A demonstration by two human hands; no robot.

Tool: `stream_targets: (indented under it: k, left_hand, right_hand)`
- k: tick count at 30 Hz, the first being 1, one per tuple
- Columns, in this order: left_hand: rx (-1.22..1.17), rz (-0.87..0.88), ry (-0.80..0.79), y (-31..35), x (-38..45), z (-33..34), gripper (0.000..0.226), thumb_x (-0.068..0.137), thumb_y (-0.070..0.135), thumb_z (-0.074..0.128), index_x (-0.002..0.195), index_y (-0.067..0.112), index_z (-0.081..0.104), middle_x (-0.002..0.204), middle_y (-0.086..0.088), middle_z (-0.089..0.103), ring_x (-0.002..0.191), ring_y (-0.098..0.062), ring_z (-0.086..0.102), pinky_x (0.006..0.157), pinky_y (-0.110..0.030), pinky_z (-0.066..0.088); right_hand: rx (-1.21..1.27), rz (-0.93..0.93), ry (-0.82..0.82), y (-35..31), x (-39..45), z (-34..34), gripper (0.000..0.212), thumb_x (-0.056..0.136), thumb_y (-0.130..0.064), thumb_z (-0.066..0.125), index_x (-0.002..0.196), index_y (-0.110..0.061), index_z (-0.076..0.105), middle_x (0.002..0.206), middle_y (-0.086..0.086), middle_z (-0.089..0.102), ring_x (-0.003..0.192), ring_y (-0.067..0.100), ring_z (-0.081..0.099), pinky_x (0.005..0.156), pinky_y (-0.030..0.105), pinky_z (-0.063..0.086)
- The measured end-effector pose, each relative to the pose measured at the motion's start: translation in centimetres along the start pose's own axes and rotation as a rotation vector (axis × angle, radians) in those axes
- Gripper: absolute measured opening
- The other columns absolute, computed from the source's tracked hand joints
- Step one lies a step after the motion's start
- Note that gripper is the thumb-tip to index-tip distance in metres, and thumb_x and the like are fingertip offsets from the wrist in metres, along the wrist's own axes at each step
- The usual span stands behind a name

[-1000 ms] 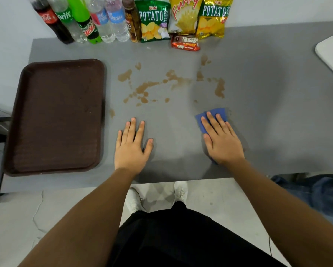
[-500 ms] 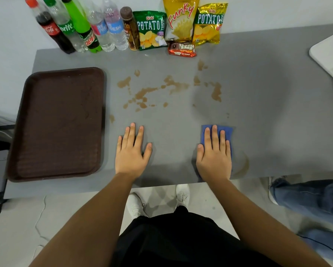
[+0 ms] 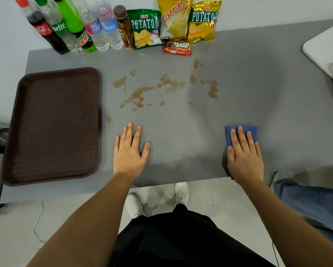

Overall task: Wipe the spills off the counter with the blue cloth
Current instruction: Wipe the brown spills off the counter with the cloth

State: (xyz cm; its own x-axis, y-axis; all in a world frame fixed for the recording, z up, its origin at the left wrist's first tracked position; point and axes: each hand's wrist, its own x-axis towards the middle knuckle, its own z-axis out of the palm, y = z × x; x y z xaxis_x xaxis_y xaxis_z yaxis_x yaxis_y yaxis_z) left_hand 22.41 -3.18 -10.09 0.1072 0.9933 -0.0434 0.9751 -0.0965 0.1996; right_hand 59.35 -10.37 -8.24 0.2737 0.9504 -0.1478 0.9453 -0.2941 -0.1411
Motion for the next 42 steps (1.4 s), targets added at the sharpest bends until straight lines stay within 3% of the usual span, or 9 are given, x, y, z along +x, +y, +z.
stream_targets:
  k: [3, 6, 10, 16, 22, 27, 32, 37, 42]
  left_hand:
    - [0.001, 0.000, -0.010, 0.2, 0.0, -0.2, 0.069, 0.107, 0.059, 0.026, 0.167, 0.028, 0.013, 0.176, -0.002, 0.005, 0.162, -0.021, 0.003, 0.131, -0.046, 0.006]
    - [0.001, 0.000, -0.012, 0.3, 0.2, -0.5, 0.069, 0.107, 0.057, 0.028, 0.167, 0.027, 0.015, 0.176, -0.003, 0.007, 0.162, -0.022, 0.004, 0.131, -0.047, 0.008]
    - [0.014, -0.001, -0.018, 0.4, 0.0, -0.6, 0.069, 0.107, 0.057, 0.028, 0.167, 0.026, 0.015, 0.176, -0.004, 0.007, 0.162, -0.022, 0.004, 0.131, -0.047, 0.007]
    - [0.029, 0.001, -0.018, 0.1, 0.0, -0.4, 0.070, 0.107, 0.059, 0.024, 0.168, 0.027, 0.013, 0.176, -0.003, 0.006, 0.162, -0.021, 0.003, 0.131, -0.046, 0.007]
    - [0.014, 0.002, -0.019, 0.2, -0.1, -0.5, 0.070, 0.107, 0.059, 0.025, 0.168, 0.027, 0.013, 0.176, -0.003, 0.005, 0.162, -0.021, 0.002, 0.131, -0.046, 0.006]
    - [-0.005, 0.007, -0.019, 0.1, -0.1, -0.5, 0.070, 0.107, 0.059, 0.025, 0.168, 0.027, 0.013, 0.176, -0.003, 0.005, 0.162, -0.021, 0.003, 0.131, -0.046, 0.006]
    - [0.006, -0.001, -0.005, 0.1, 0.0, -0.3, 0.070, 0.106, 0.059, 0.025, 0.167, 0.027, 0.015, 0.176, -0.004, 0.007, 0.162, -0.022, 0.006, 0.131, -0.046, 0.008]
    - [0.021, 0.007, -0.011, 0.0, 0.1, -0.2, 0.070, 0.107, 0.059, 0.024, 0.168, 0.027, 0.013, 0.176, -0.004, 0.005, 0.162, -0.023, 0.004, 0.131, -0.048, 0.009]
    - [0.005, 0.005, -0.010, 0.0, 0.1, -0.2, 0.069, 0.106, 0.058, 0.028, 0.167, 0.028, 0.015, 0.176, -0.004, 0.006, 0.162, -0.021, 0.004, 0.131, -0.048, 0.008]
  right_hand:
    - [0.006, 0.074, 0.007, -1.4, -1.7, 0.6, 0.063, 0.105, -0.046, 0.012, 0.164, -0.026, 0.003, 0.173, -0.002, 0.003, 0.160, 0.023, 0.002, 0.130, 0.047, 0.006]
    - [0.039, 0.150, 0.059, -5.3, -2.6, 1.5, 0.064, 0.106, -0.043, 0.022, 0.164, -0.019, 0.015, 0.173, 0.003, 0.012, 0.159, 0.030, 0.011, 0.129, 0.050, 0.011]
    - [0.026, 0.090, 0.072, -8.7, -2.0, 2.3, 0.064, 0.107, -0.045, 0.023, 0.165, -0.019, 0.012, 0.173, 0.004, 0.011, 0.159, 0.031, 0.010, 0.129, 0.050, 0.013]
    - [-0.004, 0.030, 0.054, -7.8, -1.5, 2.4, 0.065, 0.107, -0.050, 0.017, 0.165, -0.022, 0.008, 0.174, 0.001, 0.006, 0.160, 0.027, 0.005, 0.130, 0.047, 0.008]
    - [0.023, -0.089, 0.052, -4.1, 0.1, 0.8, 0.059, 0.106, -0.043, 0.024, 0.163, -0.028, 0.022, 0.171, -0.005, 0.018, 0.159, 0.020, 0.014, 0.129, 0.046, 0.015]
    - [0.004, -0.012, 0.023, -2.3, -1.3, 0.5, 0.060, 0.107, -0.043, 0.018, 0.165, -0.028, 0.012, 0.173, -0.005, 0.009, 0.160, 0.020, 0.006, 0.130, 0.047, 0.010]
    - [0.013, 0.114, 0.021, -6.4, -4.4, 1.7, 0.064, 0.106, -0.043, 0.018, 0.165, -0.021, 0.006, 0.174, 0.001, 0.003, 0.160, 0.026, 0.003, 0.129, 0.049, 0.008]
    - [-0.002, -0.032, 0.034, -12.1, -2.7, 2.5, 0.064, 0.107, -0.042, 0.023, 0.165, -0.017, 0.012, 0.173, 0.006, 0.012, 0.159, 0.031, 0.012, 0.128, 0.050, 0.014]
    - [0.034, -0.194, 0.010, -12.2, 3.6, 1.5, 0.063, 0.106, -0.042, 0.026, 0.165, -0.022, 0.015, 0.173, 0.000, 0.012, 0.160, 0.025, 0.010, 0.129, 0.048, 0.013]
